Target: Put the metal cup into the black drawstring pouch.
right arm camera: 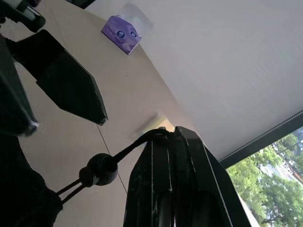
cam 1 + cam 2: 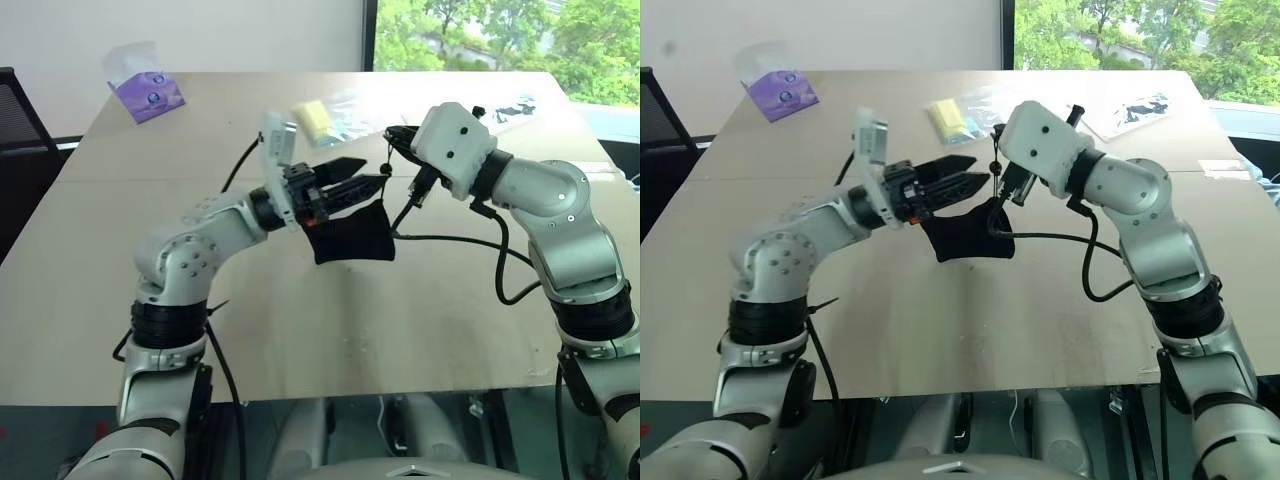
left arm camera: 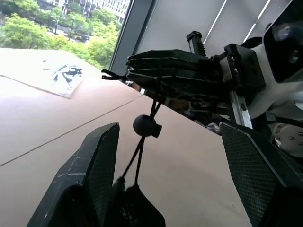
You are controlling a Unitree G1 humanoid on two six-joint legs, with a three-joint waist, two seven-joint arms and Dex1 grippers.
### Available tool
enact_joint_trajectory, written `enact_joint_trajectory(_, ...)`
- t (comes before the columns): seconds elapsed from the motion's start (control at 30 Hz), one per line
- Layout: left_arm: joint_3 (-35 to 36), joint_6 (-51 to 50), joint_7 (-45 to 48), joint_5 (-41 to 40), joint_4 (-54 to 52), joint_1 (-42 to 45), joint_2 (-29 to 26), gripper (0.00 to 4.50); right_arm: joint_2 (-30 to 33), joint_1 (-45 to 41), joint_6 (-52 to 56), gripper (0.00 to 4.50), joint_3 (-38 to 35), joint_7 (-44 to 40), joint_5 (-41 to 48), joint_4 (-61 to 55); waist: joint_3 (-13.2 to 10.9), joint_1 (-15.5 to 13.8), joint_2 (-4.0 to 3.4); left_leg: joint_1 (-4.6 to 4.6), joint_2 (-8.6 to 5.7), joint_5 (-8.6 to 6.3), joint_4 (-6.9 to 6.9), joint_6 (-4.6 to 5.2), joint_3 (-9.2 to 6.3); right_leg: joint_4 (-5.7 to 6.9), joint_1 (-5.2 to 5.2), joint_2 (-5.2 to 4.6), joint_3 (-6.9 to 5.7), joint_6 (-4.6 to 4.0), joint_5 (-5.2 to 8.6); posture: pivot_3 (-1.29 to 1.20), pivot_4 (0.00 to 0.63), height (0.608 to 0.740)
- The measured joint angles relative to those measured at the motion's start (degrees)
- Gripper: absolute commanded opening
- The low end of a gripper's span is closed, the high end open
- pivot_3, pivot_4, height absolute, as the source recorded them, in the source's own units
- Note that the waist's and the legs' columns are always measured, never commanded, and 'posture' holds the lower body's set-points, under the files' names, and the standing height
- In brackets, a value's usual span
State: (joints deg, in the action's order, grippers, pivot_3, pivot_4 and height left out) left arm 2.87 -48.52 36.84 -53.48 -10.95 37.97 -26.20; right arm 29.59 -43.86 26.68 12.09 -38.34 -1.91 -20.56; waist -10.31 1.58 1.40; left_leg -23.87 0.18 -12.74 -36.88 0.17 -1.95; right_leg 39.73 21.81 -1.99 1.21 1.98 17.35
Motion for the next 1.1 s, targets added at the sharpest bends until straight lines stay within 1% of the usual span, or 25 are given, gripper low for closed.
enact_joint_trajectory(0.07,-1.5,1.0,1.2,1.8,1.5,0.4,1.3,3.46,0.2,0.0,-0.4,0.00,0.2,0.0,-0.4,0.0,0.0,0.1,0.00,0.00,0.02,0.02,0.00,-0.04,-0.01,0.00,0.00,-0.02,0.02,0.00,0.00,0.00,0.150,0.740)
enact_joint_trajectory(0.2,-1.6,3.0,1.9,4.5,5.1,2.7,3.2,3.46,0.2,0.0,-0.3,0.00,0.5,0.0,-0.9,-0.8,0.0,0.1,0.00,0.00,0.01,0.01,-0.01,-0.02,-0.02,0.01,0.00,0.00,-0.05,0.00,0.00,0.00,0.150,0.740)
enact_joint_trajectory(0.4,-2.8,5.1,3.9,7.4,6.6,3.8,5.8,3.46,0.3,-0.2,0.7,0.00,0.6,-0.1,-1.1,-2.4,0.0,0.0,0.00,-0.01,0.01,0.03,-0.01,-0.05,-0.01,0.00,0.00,-0.01,-0.04,0.00,0.00,0.00,0.150,0.740)
enact_joint_trajectory(0.43,-3.1,5.1,4.1,7.9,6.8,3.8,6.1,2.92,0.3,-0.2,0.9,0.00,0.6,-0.1,-1.1,-2.6,0.0,0.0,0.00,-0.01,0.01,0.03,-0.01,-0.05,-0.02,0.00,0.00,0.00,-0.04,0.00,0.00,0.00,0.150,0.740)
enact_joint_trajectory(0.47,-3.3,5.3,4.2,8.5,7.0,3.8,6.8,2.66,0.3,-0.2,1.3,0.00,0.6,-0.1,-1.1,-3.1,0.0,0.0,0.00,-0.01,0.01,0.03,-0.01,-0.05,-0.02,0.00,0.00,0.00,-0.04,0.00,0.00,0.00,0.150,0.740)
enact_joint_trajectory(0.5,-3.4,5.4,4.3,8.8,7.1,3.8,7.2,2.15,0.2,-0.2,1.6,0.00,0.6,-0.1,-1.1,-3.5,0.0,0.0,0.00,-0.01,0.01,0.03,-0.01,-0.05,-0.02,0.00,0.00,-0.01,-0.04,0.00,0.00,0.00,0.150,0.740)
enact_joint_trajectory(0.53,-3.5,5.4,4.4,9.1,7.1,3.8,7.8,1.94,0.2,-0.2,1.9,0.00,0.6,-0.1,-1.1,-3.8,0.0,0.0,0.00,-0.01,0.01,0.03,-0.01,-0.05,-0.02,0.00,0.00,-0.01,-0.04,0.00,0.00,0.00,0.150,0.740)
enact_joint_trajectory(0.57,-3.7,5.4,4.8,9.4,7.2,3.9,7.9,1.23,0.2,-0.2,2.1,0.00,0.6,-0.1,-1.0,-3.8,0.0,0.0,0.00,-0.01,0.01,0.03,-0.01,-0.05,-0.02,0.00,0.00,-0.01,-0.03,0.00,0.00,0.00,0.150,0.740)
enact_joint_trajectory(0.67,-3.7,5.5,5.7,10.2,7.5,3.9,8.2,0.16,0.2,-0.2,3.0,0.00,0.6,-0.1,-1.0,-4.3,0.0,0.0,0.00,-0.01,0.01,0.03,-0.01,-0.05,-0.02,0.00,0.00,0.00,-0.04,0.00,0.00,0.00,0.150,0.740)
enact_joint_trajectory(0.8,-3.7,5.6,6.7,11.3,8.6,3.9,8.5,0.17,0.0,-0.2,4.5,0.00,0.4,0.2,-0.8,-5.1,0.0,0.0,0.00,-0.01,0.01,0.03,-0.01,-0.05,-0.02,0.00,0.00,0.00,-0.05,0.00,0.00,0.00,0.150,0.740)
enact_joint_trajectory(0.9,-4.5,5.9,7.6,12.9,10.1,3.2,8.4,0.17,-1.9,-0.2,7.0,0.00,-1.6,2.1,0.3,-5.1,0.0,0.0,0.00,-0.01,0.01,0.03,-0.01,-0.05,-0.02,0.01,0.00,0.00,-0.05,0.00,0.00,0.00,0.150,0.740)
enact_joint_trajectory(0.93,-5.6,6.6,8.3,14.1,10.9,1.9,7.8,0.17,-2.9,-0.3,7.9,0.00,-3.5,3.9,0.5,-4.0,0.0,0.1,-0.01,0.03,0.01,0.03,-0.01,-0.05,0.00,0.02,-0.02,0.00,-0.03,0.00,0.00,0.00,0.150,0.740)
enact_joint_trajectory(1.0,-7.8,7.6,9.7,16.7,13.5,-2.3,6.2,0.17,-2.0,-1.0,8.9,0.00,-8.6,8.0,-0.1,1.3,0.0,0.0,-0.02,0.01,-0.03,0.04,-0.01,-0.04,0.02,0.02,-0.01,0.01,-0.04,0.00,0.00,0.00,0.150,0.740)
enact_joint_trajectory(1.07,-8.2,8.9,10.9,17.5,13.7,-4.6,5.4,0.17,-0.1,-0.8,9.0,0.00,-11.2,9.8,-0.1,6.7,0.0,-0.2,-0.02,0.00,-0.01,0.03,-0.02,-0.03,0.00,0.01,-0.01,-0.01,-0.04,0.00,0.00,0.00,0.150,0.740)
enact_joint_trajectory(1.1,-8.3,9.5,11.0,17.8,13.1,-4.6,5.0,0.17,0.6,-0.2,8.8,0.00,-11.3,10.4,0.0,9.7,0.0,-0.5,-0.02,0.00,0.00,0.02,-0.01,-0.02,-0.01,0.01,-0.01,-0.03,-0.02,0.00,0.00,0.00,0.150,0.740)
